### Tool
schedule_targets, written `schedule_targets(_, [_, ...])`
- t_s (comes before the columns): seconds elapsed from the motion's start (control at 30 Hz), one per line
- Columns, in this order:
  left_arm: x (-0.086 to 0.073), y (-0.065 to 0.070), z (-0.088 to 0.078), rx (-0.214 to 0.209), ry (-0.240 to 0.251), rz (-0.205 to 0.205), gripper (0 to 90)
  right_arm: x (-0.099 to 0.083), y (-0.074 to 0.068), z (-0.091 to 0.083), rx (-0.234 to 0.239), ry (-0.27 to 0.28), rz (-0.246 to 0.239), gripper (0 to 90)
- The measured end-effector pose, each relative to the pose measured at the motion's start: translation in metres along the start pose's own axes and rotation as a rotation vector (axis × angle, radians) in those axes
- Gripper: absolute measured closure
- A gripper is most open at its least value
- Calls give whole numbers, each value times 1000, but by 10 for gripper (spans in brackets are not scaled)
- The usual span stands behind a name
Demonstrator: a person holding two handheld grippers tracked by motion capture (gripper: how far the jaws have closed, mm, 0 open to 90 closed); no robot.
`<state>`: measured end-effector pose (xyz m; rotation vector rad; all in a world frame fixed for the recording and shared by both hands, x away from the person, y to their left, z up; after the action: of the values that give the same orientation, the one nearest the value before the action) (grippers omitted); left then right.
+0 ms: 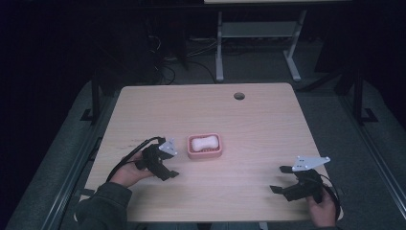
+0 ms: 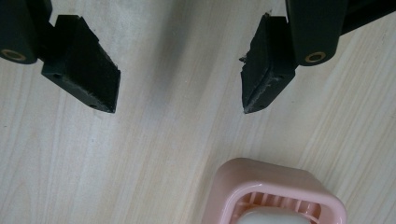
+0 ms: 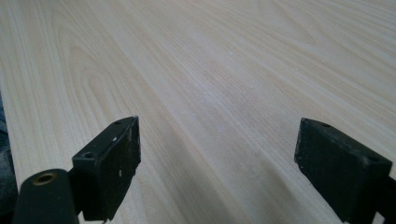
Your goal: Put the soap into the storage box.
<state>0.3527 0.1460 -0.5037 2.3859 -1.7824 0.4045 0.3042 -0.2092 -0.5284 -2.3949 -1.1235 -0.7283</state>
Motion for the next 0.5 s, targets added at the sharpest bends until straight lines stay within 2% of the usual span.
schedule_targets(0.5, [-17, 10, 2, -2, -6, -8, 278, -1, 0, 0, -4, -4, -5, 141])
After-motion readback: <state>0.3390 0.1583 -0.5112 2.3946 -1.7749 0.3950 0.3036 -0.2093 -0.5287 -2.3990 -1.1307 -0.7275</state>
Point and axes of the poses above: each handheld gripper's, and its own axes: z roughly forward along the jaws, x roughly out of its top, y roughly to its right, the point moved 10 cm from there along z, roughly forward along the jaws, and after that the axes turned 11 degrees about -y, right-handed, at the moved point
